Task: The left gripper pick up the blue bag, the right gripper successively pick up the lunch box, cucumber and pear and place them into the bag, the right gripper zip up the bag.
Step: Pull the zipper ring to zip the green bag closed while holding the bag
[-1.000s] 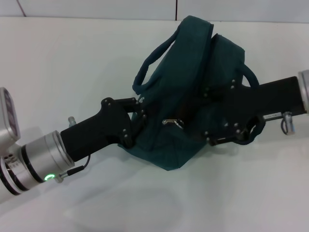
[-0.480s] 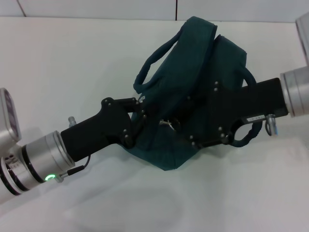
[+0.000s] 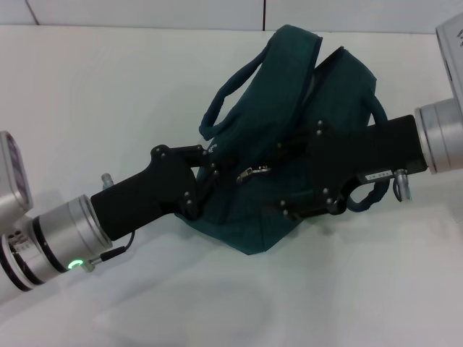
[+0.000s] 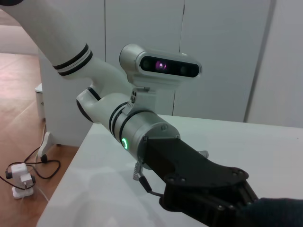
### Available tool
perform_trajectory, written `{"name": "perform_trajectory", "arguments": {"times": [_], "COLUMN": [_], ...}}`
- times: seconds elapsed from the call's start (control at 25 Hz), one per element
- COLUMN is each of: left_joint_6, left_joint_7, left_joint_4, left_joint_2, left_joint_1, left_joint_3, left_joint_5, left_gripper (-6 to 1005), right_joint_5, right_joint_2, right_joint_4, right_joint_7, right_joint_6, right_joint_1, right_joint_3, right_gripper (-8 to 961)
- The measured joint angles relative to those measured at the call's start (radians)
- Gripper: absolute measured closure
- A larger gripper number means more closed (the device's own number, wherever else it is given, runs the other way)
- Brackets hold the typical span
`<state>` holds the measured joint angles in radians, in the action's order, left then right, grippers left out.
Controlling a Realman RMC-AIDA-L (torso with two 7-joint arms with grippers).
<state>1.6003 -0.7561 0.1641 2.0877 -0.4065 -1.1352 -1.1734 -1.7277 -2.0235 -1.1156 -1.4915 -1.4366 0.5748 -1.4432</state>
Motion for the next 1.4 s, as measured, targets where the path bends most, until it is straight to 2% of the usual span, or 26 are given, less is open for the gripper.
{"name": "perform_trajectory", "arguments": {"times": [0.08,0.32,0.72,1.4], "left_joint_6": [-0.003,-0.010,-0.019,-0.027], "left_joint_7": [0.000,0.001,0.005,0.018], "left_joint_4": [0.000,0.000,0.003,0.002], "left_joint_2": [0.000,0.000,0.000,0.000], "left_joint_1": [-0.001,-0.007,-0.009,-0.009], "left_joint_3": [0.001,0.002,0.006,0.006], "left_joint_5": [0.000,0.000,0.003,0.004], "left_gripper": [944,944,945,946], "right_joint_5": [0.001,0.002,0.041,0.043], "right_joint_2": [0.000,0.000,0.001,0.001], "right_joint_4": [0.000,-0.002,0.005,-0.007], "right_joint_7": [0.000,0.007,0.058,0.084], "right_joint_6": [0.001,0.001,0.042,0.065], "right_joint_1": [0.000,0.001,0.000,-0.001], "right_joint_3": [0.001,0.004,0.002,-0.011], "right_gripper": [308,469,584,693]}}
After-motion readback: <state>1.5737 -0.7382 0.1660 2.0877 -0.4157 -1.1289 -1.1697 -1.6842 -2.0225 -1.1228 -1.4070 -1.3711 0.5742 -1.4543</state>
